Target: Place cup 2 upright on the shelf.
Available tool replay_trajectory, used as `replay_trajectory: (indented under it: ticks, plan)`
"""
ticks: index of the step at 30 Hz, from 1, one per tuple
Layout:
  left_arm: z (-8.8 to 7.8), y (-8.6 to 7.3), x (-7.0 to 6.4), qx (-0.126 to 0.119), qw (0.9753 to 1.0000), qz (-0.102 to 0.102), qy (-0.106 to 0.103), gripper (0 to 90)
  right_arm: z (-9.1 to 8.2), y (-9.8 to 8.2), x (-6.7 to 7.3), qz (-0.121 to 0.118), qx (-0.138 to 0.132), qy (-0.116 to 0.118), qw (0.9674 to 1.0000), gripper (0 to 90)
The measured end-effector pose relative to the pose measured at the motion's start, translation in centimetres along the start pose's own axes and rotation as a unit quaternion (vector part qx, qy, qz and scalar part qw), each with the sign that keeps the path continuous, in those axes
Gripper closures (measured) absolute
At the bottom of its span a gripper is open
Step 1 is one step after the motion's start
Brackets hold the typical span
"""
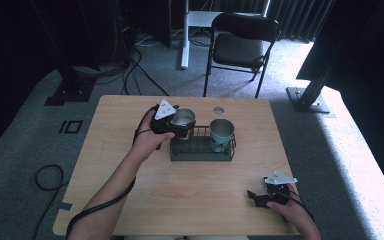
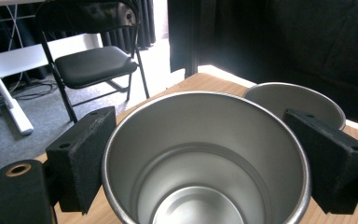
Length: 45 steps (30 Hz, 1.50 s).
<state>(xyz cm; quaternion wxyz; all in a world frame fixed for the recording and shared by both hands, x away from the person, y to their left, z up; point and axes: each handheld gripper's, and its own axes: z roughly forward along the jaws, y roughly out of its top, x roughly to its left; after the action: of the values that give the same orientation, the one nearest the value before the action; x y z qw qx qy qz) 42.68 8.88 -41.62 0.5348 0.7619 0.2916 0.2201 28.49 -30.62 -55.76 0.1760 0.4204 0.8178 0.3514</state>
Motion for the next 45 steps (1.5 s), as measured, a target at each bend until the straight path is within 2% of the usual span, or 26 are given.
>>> replay_trajectory:
  ticks: [11, 31, 45]
  plan:
    - [1.6, -1.4, -0.5, 0.014, 0.9999, -0.006, -0.006, 13.9, 0.0, 0.0, 0.0, 0.0, 0.0, 0.0, 1.0, 11.0]
    - [3.6, -4.0, -0.6, 0.04, 0.9991, -0.01, -0.012, 13.9, 0.0, 0.0, 0.0, 0.0, 0.0, 0.0, 1.0, 11.0]
    - [4.5, -4.8, -1.1, 0.044, 0.9987, -0.008, -0.024, 13.9, 0.0, 0.0, 0.0, 0.0, 0.0, 0.0, 1.0, 11.0]
